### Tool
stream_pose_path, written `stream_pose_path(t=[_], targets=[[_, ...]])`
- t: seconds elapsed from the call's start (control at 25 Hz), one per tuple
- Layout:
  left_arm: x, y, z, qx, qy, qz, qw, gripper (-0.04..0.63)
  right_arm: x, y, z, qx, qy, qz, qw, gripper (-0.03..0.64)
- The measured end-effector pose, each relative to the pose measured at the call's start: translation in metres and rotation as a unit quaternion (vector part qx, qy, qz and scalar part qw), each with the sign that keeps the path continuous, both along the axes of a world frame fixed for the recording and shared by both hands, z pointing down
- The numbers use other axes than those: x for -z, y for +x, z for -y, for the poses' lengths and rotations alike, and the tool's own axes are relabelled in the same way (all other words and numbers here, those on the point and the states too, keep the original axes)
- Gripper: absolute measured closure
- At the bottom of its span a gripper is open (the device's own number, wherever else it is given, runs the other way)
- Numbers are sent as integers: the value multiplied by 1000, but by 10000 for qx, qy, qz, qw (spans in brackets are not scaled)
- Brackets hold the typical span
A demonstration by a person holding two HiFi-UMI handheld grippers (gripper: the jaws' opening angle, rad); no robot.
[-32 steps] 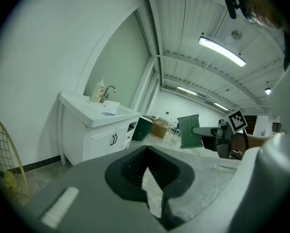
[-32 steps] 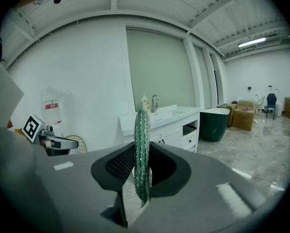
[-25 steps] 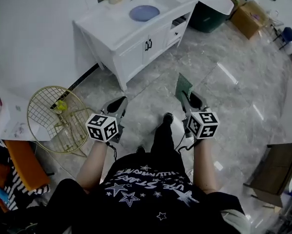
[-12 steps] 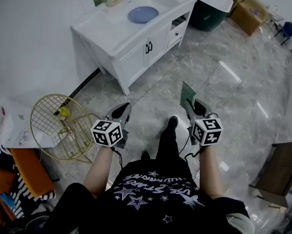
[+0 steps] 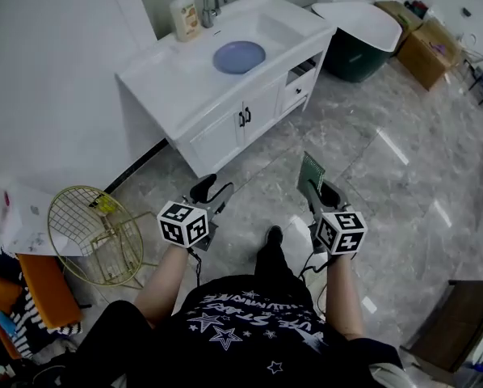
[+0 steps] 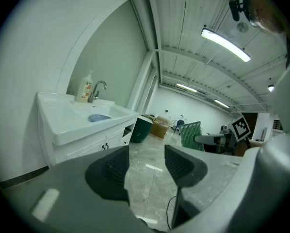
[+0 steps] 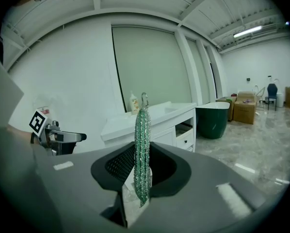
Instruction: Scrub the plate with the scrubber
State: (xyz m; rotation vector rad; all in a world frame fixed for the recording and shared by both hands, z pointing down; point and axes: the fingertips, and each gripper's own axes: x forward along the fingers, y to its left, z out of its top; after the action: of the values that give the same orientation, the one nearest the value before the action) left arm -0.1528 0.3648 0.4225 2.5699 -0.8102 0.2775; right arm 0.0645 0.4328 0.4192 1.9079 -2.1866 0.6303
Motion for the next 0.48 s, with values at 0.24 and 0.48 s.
stream_pose_path(t=[0.24,0.48], targets=[[14,70,63,337,41,-156,9993,213,12,64,74,242,166,64,9995,509],[20,107,100,741,-179,-243,9968,174,29,112,129,421,301,263,9983,508]])
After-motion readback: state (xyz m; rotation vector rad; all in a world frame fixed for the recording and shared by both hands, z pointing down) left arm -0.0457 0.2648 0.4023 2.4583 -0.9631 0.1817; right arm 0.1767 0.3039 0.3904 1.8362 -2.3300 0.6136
